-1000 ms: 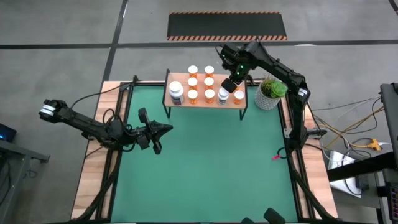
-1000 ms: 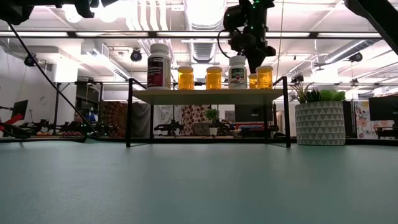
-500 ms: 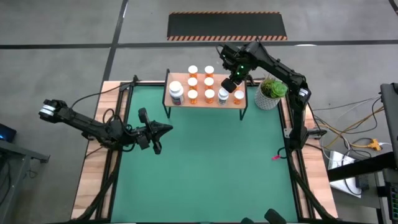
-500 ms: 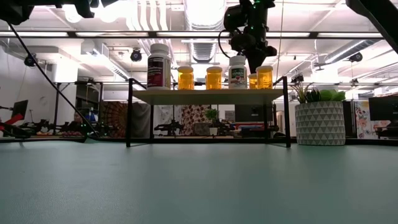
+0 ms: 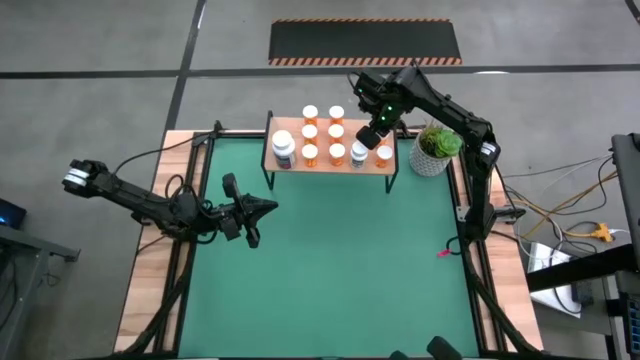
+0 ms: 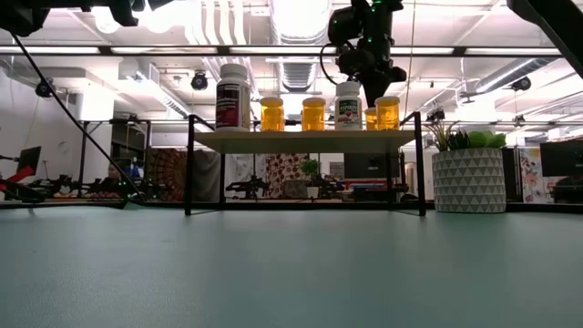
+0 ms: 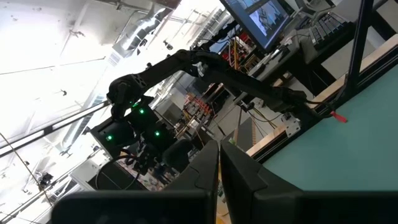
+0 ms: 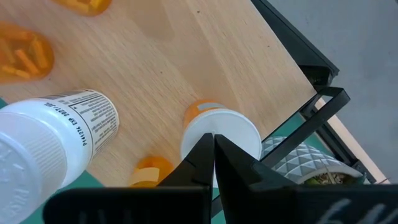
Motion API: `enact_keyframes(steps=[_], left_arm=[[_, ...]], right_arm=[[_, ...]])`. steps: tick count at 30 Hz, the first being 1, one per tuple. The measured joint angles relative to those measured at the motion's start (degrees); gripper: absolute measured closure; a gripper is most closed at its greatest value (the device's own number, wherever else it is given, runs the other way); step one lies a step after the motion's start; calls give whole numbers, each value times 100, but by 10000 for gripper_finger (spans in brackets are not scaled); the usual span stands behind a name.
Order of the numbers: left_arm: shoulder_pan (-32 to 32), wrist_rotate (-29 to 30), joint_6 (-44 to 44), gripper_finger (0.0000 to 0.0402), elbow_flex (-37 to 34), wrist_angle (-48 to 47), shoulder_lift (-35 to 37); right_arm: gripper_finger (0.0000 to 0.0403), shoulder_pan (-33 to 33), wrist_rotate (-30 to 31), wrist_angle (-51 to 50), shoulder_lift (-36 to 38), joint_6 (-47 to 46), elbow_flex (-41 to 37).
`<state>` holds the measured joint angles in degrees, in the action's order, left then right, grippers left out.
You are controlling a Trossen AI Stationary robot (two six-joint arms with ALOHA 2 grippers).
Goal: Pick and place medicine bottles onto shelf by color
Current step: Put the orange pill bottle on the shelf aligned with the other orange pill bottle
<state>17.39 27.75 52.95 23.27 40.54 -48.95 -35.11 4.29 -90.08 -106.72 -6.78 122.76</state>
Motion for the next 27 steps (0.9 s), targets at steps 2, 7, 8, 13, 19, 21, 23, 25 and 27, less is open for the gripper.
enact_keyframes(steps=[2,7,8,13,19,21,23,25,27], left_arm=[[0,0,0,402,0,-1,0],[-1,-1,0,402,0,1,0],[-2,0,0,402,0,0,0],[-2,0,0,402,0,0,0],[-1,-1,0,402,0,1,0],[-1,0,0,402,0,2,0],[-2,-2,0,402,0,2,0],[-1,0,0,402,0,3,0],[-1,-1,0,402,0,4,0]], right_arm=[[394,-1,6,0,5,-8,0],[394,-2,15,-20,11,-11,61],[394,-2,15,-25,11,-9,80],[394,0,13,-20,11,-9,189],[394,0,15,-4,11,37,249],[394,0,17,17,11,72,249],[394,0,17,153,11,80,251],[394,11,20,297,9,79,251],[394,22,20,366,9,117,244]])
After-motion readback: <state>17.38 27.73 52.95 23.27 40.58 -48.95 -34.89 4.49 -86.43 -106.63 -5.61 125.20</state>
